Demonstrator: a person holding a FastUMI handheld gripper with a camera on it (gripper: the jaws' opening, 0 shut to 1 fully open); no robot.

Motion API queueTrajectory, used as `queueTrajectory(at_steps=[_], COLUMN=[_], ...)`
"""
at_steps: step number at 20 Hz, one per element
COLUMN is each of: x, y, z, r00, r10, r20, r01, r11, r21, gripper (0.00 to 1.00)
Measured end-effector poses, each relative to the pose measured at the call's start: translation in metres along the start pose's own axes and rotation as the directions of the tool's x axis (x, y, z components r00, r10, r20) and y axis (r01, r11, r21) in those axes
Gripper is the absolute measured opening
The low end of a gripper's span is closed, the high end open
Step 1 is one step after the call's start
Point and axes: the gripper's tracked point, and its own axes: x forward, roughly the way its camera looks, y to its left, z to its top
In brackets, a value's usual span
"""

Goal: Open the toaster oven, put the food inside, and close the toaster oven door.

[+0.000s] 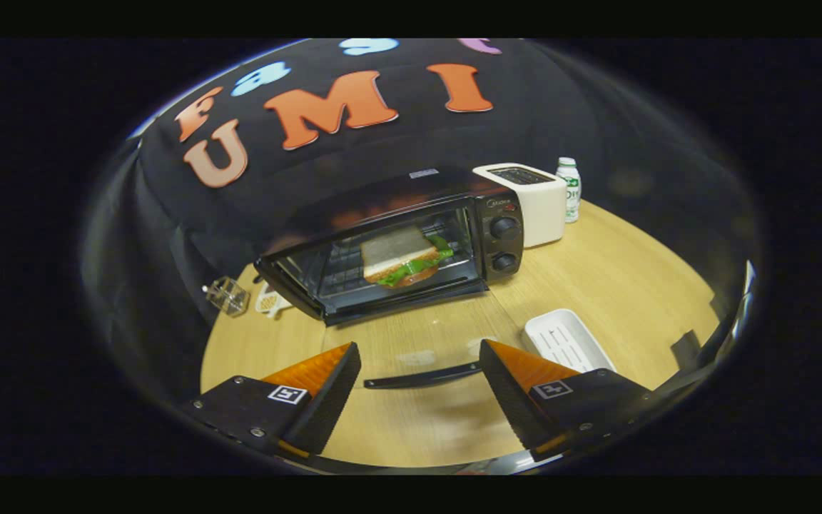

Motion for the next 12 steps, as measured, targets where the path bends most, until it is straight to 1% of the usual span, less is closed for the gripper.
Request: queueTrajectory(at_steps=[3, 5, 8, 12], x=[-0.001, 0.002, 0.013, 0.023], y=[0.003, 0.000, 0.000, -0.003], z=[-0.026, -0.047, -0.076, -0.099], r00=[0.999, 0.996, 0.989, 0.981], r10=[0.004, -0.014, -0.025, -0.043], r20=[-0.046, -0.086, -0.145, -0.187], r01=[-0.007, 0.006, 0.003, 0.005], r11=[0.998, 0.995, 0.989, 0.981], r21=[-0.060, -0.101, -0.150, -0.195], gripper=[0.99, 0.99, 0.99, 0.99])
